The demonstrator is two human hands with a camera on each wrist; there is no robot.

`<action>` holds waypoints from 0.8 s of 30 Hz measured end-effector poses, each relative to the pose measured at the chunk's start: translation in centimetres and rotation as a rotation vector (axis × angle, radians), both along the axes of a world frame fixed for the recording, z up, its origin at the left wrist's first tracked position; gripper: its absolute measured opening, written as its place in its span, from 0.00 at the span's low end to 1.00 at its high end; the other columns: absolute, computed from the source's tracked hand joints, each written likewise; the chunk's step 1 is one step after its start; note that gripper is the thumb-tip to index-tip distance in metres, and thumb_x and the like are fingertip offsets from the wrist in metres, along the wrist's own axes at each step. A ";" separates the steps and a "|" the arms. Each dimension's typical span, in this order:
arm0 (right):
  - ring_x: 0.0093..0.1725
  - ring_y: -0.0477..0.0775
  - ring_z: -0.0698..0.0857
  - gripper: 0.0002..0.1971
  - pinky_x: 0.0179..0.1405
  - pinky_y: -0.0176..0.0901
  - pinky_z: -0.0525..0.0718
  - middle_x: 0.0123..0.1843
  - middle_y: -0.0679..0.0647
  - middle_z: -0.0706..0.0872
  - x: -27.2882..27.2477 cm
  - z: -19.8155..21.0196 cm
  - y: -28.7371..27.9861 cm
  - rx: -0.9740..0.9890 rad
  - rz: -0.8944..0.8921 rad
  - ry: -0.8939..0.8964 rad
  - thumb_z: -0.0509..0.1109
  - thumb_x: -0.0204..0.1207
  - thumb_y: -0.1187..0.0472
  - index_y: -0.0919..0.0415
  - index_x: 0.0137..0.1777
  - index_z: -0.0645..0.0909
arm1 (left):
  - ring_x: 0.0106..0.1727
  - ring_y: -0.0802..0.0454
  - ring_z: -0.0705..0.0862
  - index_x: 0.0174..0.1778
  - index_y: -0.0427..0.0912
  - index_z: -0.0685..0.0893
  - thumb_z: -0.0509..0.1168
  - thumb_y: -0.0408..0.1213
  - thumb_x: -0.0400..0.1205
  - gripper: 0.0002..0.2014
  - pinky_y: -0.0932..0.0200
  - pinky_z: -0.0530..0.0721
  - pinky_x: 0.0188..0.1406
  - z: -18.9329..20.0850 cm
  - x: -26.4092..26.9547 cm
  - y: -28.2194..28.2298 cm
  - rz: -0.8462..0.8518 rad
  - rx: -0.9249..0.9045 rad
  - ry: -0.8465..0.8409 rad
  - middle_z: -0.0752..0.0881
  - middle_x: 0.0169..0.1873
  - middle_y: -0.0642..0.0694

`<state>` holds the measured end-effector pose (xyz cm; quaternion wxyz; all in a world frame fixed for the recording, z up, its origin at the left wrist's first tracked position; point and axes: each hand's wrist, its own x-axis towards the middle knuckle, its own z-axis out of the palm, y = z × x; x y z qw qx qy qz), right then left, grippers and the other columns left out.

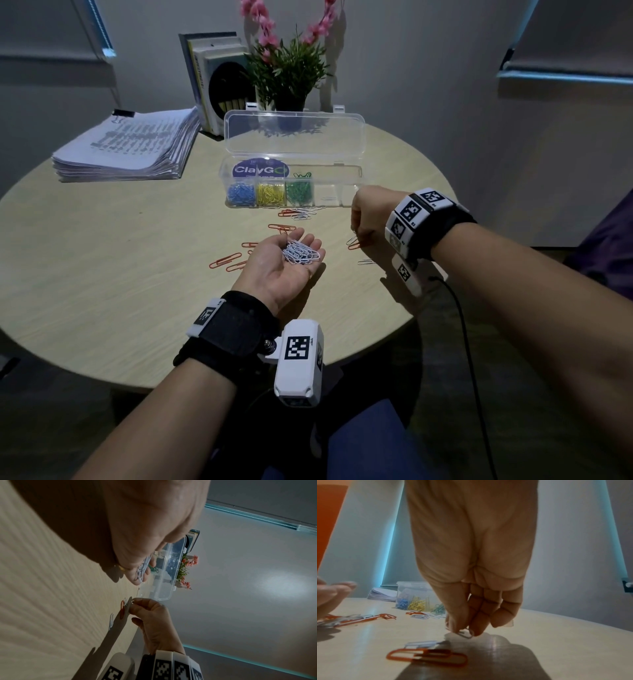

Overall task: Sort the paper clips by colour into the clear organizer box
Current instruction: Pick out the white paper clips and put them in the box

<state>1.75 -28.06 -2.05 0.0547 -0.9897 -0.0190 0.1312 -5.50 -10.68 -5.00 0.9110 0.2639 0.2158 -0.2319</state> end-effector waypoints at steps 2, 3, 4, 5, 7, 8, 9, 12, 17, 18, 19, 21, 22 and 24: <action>0.47 0.54 0.87 0.06 0.42 0.41 0.84 0.47 0.55 0.91 -0.4 0.2 0.1 0.019 0.039 -0.020 0.75 0.72 0.67 0.62 0.48 0.90 | 0.73 0.40 0.73 0.50 0.30 0.79 0.49 0.30 0.87 0.14 0.46 0.73 0.65 -0.1 0.1 0.1 0.001 0.001 0.004 0.79 0.52 0.33; 0.47 0.53 0.87 0.06 0.40 0.38 0.82 0.47 0.54 0.91 -0.6 0.3 0.2 0.028 0.063 -0.028 0.75 0.73 0.66 0.62 0.49 0.90 | 0.73 0.40 0.73 0.50 0.30 0.79 0.49 0.30 0.88 0.14 0.46 0.72 0.66 -0.1 0.1 0.2 0.003 0.000 0.005 0.79 0.51 0.32; 0.46 0.51 0.86 0.06 0.39 0.37 0.81 0.47 0.54 0.90 -0.8 0.4 0.3 0.036 0.085 -0.029 0.74 0.73 0.66 0.61 0.49 0.90 | 0.73 0.40 0.73 0.50 0.30 0.79 0.48 0.30 0.87 0.14 0.46 0.72 0.67 -0.1 0.1 0.2 0.004 0.000 0.005 0.80 0.51 0.32; 0.46 0.50 0.86 0.07 0.41 0.37 0.82 0.48 0.52 0.91 -0.8 0.4 0.3 0.043 0.101 -0.023 0.74 0.73 0.67 0.60 0.49 0.90 | 0.73 0.40 0.73 0.50 0.30 0.79 0.48 0.30 0.87 0.14 0.46 0.72 0.67 -0.1 0.1 0.2 0.004 0.001 0.005 0.80 0.50 0.32; 0.48 0.50 0.86 0.10 0.49 0.41 0.85 0.50 0.51 0.91 -0.8 0.4 0.3 0.035 0.113 0.006 0.72 0.74 0.69 0.57 0.51 0.90 | 0.73 0.40 0.73 0.50 0.30 0.79 0.48 0.30 0.87 0.14 0.46 0.72 0.67 -0.1 0.1 0.2 0.000 0.001 0.004 0.80 0.48 0.32; 0.49 0.50 0.87 0.11 0.52 0.43 0.86 0.50 0.51 0.91 -0.8 0.5 0.2 0.025 0.116 0.020 0.72 0.74 0.69 0.57 0.52 0.89 | 0.73 0.40 0.73 0.50 0.30 0.79 0.48 0.30 0.87 0.14 0.46 0.72 0.67 0.0 0.1 0.2 0.000 -0.001 0.004 0.80 0.49 0.32; 0.49 0.51 0.87 0.11 0.54 0.45 0.87 0.51 0.51 0.91 -0.7 0.6 0.2 0.014 0.120 0.030 0.73 0.73 0.69 0.57 0.53 0.89 | 0.73 0.40 0.73 0.50 0.30 0.79 0.48 0.30 0.87 0.14 0.46 0.72 0.66 0.0 0.1 0.2 0.001 -0.004 0.004 0.80 0.51 0.32; 0.48 0.51 0.87 0.10 0.54 0.46 0.87 0.50 0.53 0.91 -0.7 0.5 0.1 -0.007 0.153 0.023 0.76 0.71 0.68 0.59 0.52 0.89 | 0.72 0.40 0.73 0.50 0.30 0.79 0.48 0.30 0.88 0.14 0.46 0.73 0.64 0.1 0.0 0.2 0.004 -0.003 0.005 0.79 0.58 0.32; 0.51 0.53 0.86 0.08 0.55 0.47 0.86 0.52 0.53 0.89 -0.7 0.3 0.2 -0.075 0.199 0.031 0.73 0.75 0.64 0.61 0.53 0.87 | 0.73 0.40 0.72 0.49 0.30 0.79 0.48 0.31 0.88 0.15 0.46 0.72 0.67 0.2 -0.1 0.2 0.005 -0.006 0.007 0.78 0.62 0.33; 0.51 0.52 0.85 0.08 0.55 0.46 0.85 0.52 0.52 0.89 -0.7 0.2 0.2 -0.087 0.202 0.032 0.72 0.75 0.64 0.61 0.54 0.87 | 0.73 0.40 0.72 0.49 0.30 0.79 0.48 0.31 0.88 0.15 0.46 0.72 0.68 0.2 -0.1 0.2 0.005 -0.001 0.008 0.78 0.61 0.33; 0.50 0.52 0.85 0.08 0.54 0.46 0.85 0.52 0.52 0.89 -0.6 0.1 0.3 -0.093 0.205 0.024 0.71 0.76 0.64 0.61 0.53 0.87 | 0.73 0.40 0.72 0.49 0.30 0.79 0.47 0.31 0.88 0.15 0.47 0.72 0.67 0.2 0.0 0.2 0.003 0.004 0.007 0.79 0.59 0.33; 0.47 0.52 0.84 0.06 0.51 0.46 0.86 0.51 0.53 0.89 -0.4 -0.1 0.4 -0.099 0.215 -0.007 0.71 0.76 0.64 0.61 0.51 0.87 | 0.73 0.40 0.73 0.49 0.30 0.79 0.47 0.31 0.88 0.15 0.47 0.72 0.65 0.2 0.0 0.2 -0.001 0.010 0.005 0.80 0.53 0.33; 0.46 0.52 0.84 0.05 0.49 0.46 0.86 0.50 0.54 0.89 -0.4 -0.1 0.6 -0.105 0.216 -0.017 0.71 0.75 0.64 0.61 0.49 0.87 | 0.73 0.40 0.72 0.49 0.30 0.79 0.48 0.30 0.88 0.14 0.47 0.73 0.65 0.2 0.0 0.2 -0.001 0.013 0.006 0.80 0.53 0.33; 0.46 0.53 0.85 0.06 0.44 0.44 0.85 0.50 0.55 0.89 -0.3 -0.2 0.8 -0.105 0.209 -0.023 0.72 0.75 0.64 0.61 0.49 0.87 | 0.74 0.40 0.72 0.49 0.30 0.79 0.48 0.30 0.87 0.14 0.46 0.72 0.66 0.3 0.0 0.2 0.003 0.019 0.007 0.78 0.57 0.33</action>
